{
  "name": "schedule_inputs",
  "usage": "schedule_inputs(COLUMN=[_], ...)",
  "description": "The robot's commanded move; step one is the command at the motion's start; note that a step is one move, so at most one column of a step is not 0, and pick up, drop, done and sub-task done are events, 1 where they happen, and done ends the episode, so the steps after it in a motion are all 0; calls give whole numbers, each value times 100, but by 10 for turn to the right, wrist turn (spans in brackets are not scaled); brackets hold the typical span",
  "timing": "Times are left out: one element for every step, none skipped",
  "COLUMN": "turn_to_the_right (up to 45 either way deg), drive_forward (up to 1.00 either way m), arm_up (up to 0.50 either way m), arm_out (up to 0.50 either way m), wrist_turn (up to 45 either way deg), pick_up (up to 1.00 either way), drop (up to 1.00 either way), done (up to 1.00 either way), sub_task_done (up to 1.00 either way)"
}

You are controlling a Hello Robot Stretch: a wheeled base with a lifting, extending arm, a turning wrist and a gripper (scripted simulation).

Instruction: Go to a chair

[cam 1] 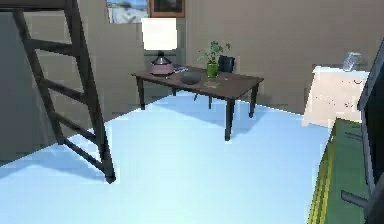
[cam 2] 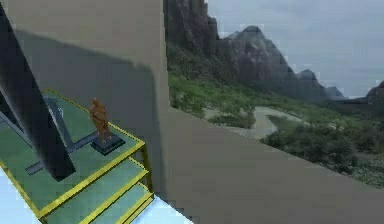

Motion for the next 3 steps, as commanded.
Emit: schedule_inputs(turn_to_the_right=[90, 0, 240], drive_forward=[0, 65, 0], arm_up=[0, 0, 0], arm_out=[0, 0, 0], wrist_turn=[0, 0, 0], pick_up=[0, 0, 0], drop=[0, 0, 0], done=[0, 0, 0], sub_task_done=[0, 0, 0])
